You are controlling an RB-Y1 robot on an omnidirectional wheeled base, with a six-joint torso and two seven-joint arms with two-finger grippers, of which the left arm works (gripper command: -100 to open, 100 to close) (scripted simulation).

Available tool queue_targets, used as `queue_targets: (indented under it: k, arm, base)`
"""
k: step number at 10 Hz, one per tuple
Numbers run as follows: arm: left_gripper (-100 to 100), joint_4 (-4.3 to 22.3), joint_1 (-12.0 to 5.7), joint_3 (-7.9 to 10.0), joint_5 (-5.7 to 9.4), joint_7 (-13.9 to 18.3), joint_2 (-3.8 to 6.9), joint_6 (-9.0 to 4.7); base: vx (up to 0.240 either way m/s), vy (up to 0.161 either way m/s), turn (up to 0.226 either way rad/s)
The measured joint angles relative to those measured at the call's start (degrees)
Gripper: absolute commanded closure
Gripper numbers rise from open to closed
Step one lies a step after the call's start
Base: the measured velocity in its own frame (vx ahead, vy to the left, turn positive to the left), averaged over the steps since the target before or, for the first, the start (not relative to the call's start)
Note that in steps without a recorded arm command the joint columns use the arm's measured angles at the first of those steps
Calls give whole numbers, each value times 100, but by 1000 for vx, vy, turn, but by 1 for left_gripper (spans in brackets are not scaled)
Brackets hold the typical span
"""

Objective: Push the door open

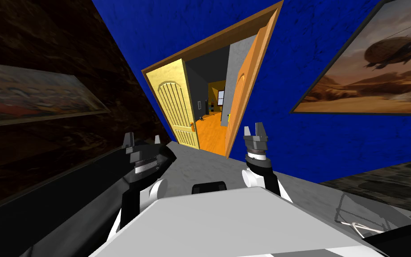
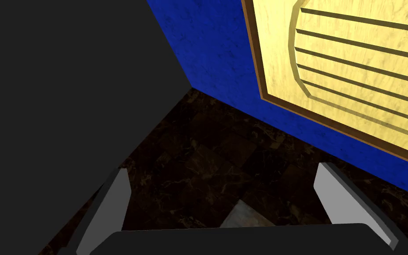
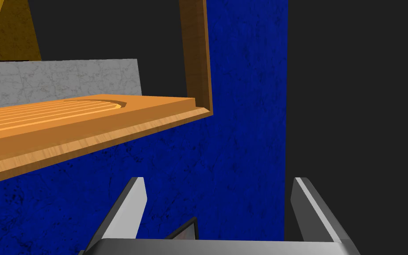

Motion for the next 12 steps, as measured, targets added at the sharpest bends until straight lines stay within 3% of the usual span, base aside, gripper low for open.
queue_targets:
  k: [1,6,8,12]
  arm:
    - [-100,40,-7,-6,6,12,24,-6]
    - [-100,714,-416,-99,-15,-7,119,4]
    - [-100,936,-604,-133,-12,-3,165,80]
    - [-100,1639,-988,-181,-7,14,276,21]
  base:
    - [55,51,-27]
    - [63,74,-35]
    - [67,56,-35]
    - [76,75,-47]
